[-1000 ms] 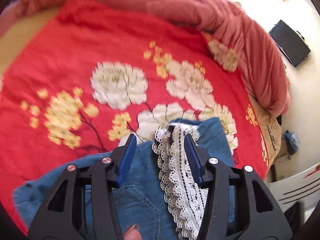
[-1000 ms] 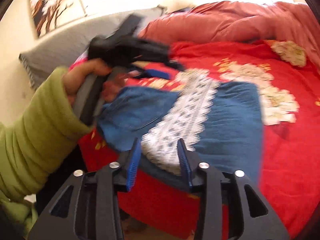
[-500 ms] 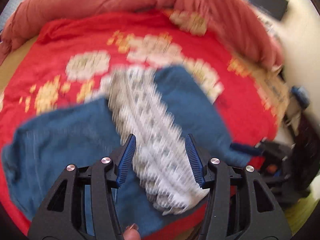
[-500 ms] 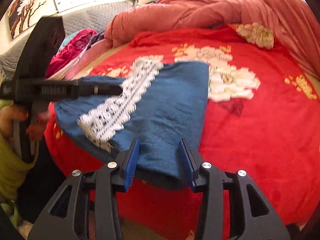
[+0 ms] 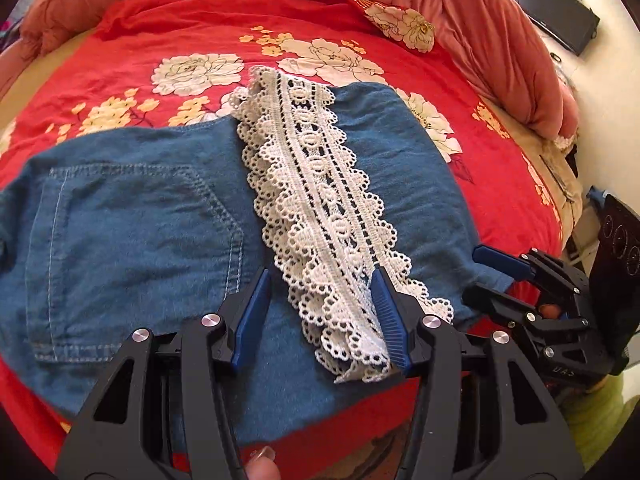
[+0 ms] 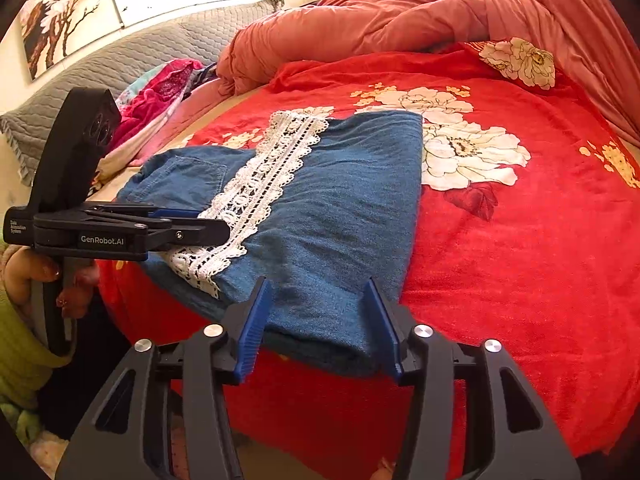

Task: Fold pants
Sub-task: 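Open the left gripper and withdraw both grippers from the pants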

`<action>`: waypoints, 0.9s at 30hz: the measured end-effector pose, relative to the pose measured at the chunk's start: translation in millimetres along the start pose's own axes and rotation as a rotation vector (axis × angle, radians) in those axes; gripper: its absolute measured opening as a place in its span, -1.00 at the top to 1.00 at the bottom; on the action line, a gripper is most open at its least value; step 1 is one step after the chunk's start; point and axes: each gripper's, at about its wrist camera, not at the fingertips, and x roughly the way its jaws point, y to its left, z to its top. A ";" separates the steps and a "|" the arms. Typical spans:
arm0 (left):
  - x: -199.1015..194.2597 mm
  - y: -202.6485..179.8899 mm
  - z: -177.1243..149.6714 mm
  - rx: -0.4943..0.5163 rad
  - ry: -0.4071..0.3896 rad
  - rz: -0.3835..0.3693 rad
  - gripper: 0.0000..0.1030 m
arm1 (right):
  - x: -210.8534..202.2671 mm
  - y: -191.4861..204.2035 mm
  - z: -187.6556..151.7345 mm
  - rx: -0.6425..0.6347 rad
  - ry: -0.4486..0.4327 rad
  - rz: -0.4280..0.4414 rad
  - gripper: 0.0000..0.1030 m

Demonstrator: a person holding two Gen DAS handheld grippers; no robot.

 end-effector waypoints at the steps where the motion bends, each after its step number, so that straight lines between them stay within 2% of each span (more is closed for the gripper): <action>1: -1.3 -0.8 -1.8 -0.001 -0.003 0.001 0.14 | 0.4 0.4 0.1 -0.003 0.001 -0.005 0.05; 6: -3.4 -4.1 -9.3 0.016 -0.019 0.020 0.14 | 2.8 6.6 -0.3 -0.042 0.008 -0.041 0.03; 10: -5.4 -4.2 -9.8 0.011 -0.029 0.019 0.14 | 0.1 6.9 0.4 -0.032 0.002 -0.025 -0.11; 13: -10.1 -3.4 -12.7 0.000 -0.041 0.017 0.14 | -4.6 6.2 2.2 -0.015 -0.005 -0.024 -0.14; 15: -16.6 -2.5 -15.2 -0.013 -0.063 0.009 0.12 | -8.0 6.4 2.9 -0.008 -0.011 -0.031 -0.27; 19: -32.7 -0.6 -18.8 -0.037 -0.114 -0.002 0.04 | -17.2 4.4 4.8 0.015 -0.028 -0.053 -0.32; 21: -41.7 0.4 -21.0 -0.048 -0.145 0.002 0.01 | -21.7 3.7 5.8 0.027 -0.039 -0.062 -0.41; 23: -50.9 2.3 -23.1 -0.061 -0.167 0.011 -0.13 | -27.5 4.8 7.0 0.036 -0.053 -0.078 -0.56; 27: -67.3 2.3 -23.5 -0.054 -0.222 0.048 -0.24 | -36.8 10.4 12.1 0.038 -0.079 -0.094 -0.58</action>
